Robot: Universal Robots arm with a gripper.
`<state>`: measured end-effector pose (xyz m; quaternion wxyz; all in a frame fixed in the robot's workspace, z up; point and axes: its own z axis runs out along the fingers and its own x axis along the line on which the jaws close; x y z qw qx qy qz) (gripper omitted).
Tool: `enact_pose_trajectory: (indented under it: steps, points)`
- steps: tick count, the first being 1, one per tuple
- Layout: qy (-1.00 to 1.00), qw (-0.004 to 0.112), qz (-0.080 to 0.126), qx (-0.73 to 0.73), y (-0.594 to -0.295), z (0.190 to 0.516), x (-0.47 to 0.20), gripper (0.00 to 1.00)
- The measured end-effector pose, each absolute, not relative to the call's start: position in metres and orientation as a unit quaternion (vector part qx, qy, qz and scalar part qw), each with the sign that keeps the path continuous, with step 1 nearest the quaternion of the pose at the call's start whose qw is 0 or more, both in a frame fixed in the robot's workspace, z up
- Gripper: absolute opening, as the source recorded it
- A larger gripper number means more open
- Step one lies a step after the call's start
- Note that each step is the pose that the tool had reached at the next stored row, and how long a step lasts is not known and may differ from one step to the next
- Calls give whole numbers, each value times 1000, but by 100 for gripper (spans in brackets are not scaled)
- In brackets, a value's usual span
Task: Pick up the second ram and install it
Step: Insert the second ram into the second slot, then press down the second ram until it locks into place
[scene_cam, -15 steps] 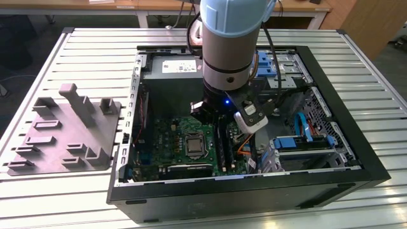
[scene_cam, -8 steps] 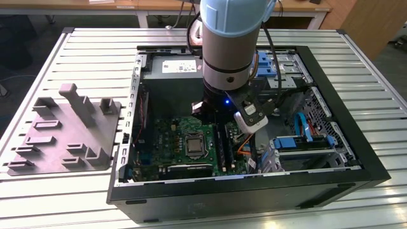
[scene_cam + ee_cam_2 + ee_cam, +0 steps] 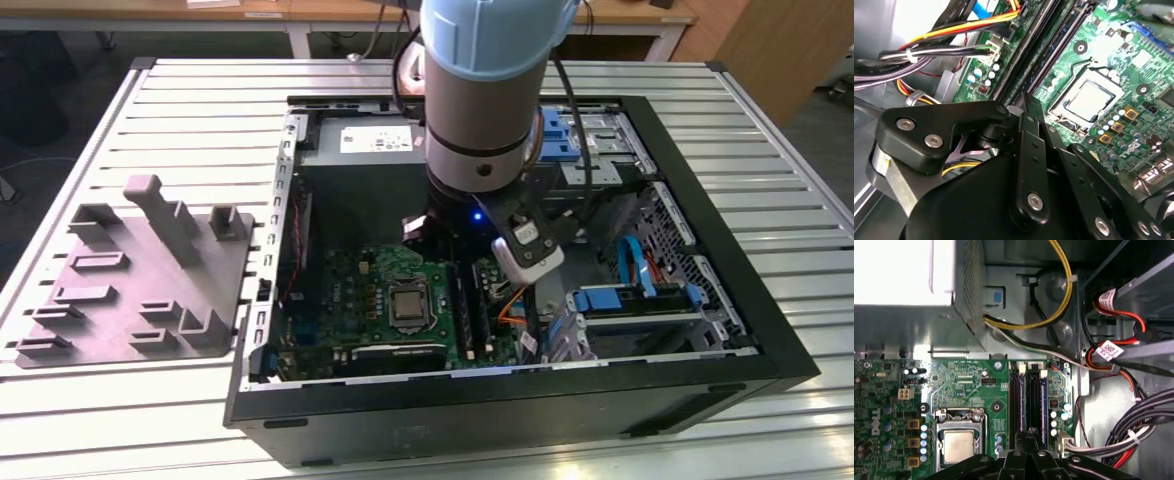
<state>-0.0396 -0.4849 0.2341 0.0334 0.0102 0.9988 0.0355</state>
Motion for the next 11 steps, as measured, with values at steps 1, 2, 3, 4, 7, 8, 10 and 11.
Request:
enact_pose_trajectory:
  steps: [1, 2, 3, 4, 7, 8, 10, 11]
  points:
    - [999, 33, 35, 10, -486, 234, -40, 10]
    - [999, 33, 35, 10, -487, 234, -40, 10]
    - [999, 33, 36, 10, -487, 234, -40, 10]
    - [999, 33, 35, 10, -487, 235, -40, 10]
    - [999, 33, 36, 10, -487, 239, -40, 10]
    - [999, 33, 36, 10, -487, 239, -40, 10]
    - [999, 33, 36, 10, -487, 239, -40, 10]
    - [999, 33, 36, 10, -487, 239, -40, 10]
